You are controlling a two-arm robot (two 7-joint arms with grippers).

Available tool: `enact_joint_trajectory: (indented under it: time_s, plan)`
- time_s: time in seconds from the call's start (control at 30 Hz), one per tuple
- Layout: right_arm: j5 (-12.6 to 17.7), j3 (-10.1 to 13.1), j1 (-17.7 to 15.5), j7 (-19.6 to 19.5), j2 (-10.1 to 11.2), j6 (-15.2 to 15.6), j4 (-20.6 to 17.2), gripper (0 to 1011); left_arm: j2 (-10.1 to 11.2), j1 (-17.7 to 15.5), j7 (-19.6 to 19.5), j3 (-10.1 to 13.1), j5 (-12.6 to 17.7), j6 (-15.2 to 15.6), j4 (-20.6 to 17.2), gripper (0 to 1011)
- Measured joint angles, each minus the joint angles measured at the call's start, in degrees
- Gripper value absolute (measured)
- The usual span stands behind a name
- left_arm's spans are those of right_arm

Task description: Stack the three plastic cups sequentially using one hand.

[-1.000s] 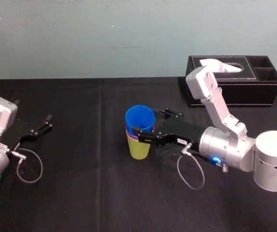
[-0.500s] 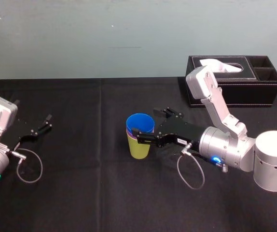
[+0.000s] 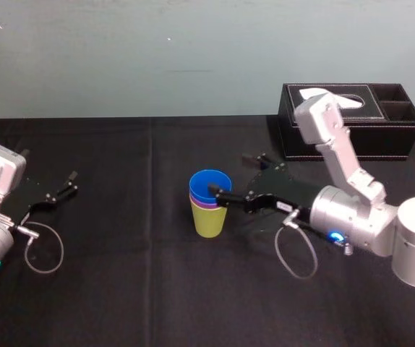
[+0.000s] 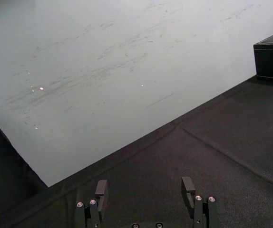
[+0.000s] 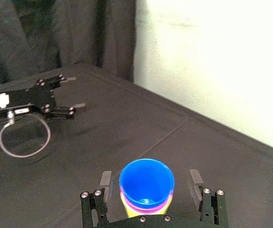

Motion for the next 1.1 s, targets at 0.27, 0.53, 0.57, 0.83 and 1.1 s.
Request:
enact_joint_trajectory:
  time_s: [0.27,0.53,0.57,0.83,1.1]
  plan:
    - [0.62,5.19,-4.42,-2.24,2.79,-2.86,-2.79,1003,0.0,0.0,0.0,0.0,0.0,0.0,0.0,1010]
    - [0.37,9.63,-8.71,-3.48,4.34,-6.55,-2.61,1003,0.0,0.0,0.0,0.0,0.0,0.0,0.0,1010]
    - [0.37,9.63,-8.71,-3.48,4.34,-6.55,-2.61,1003,0.0,0.0,0.0,0.0,0.0,0.0,0.0,1010]
    - [-1.42,11.86,-11.9,-3.84,4.46,-9.77,-0.5,1003,0.0,0.0,0.0,0.0,0.0,0.0,0.0,1010]
    - [-1.87,12.13,-12.39,-3.78,4.36,-10.49,0.03,1003,0.0,0.0,0.0,0.0,0.0,0.0,0.0,1010]
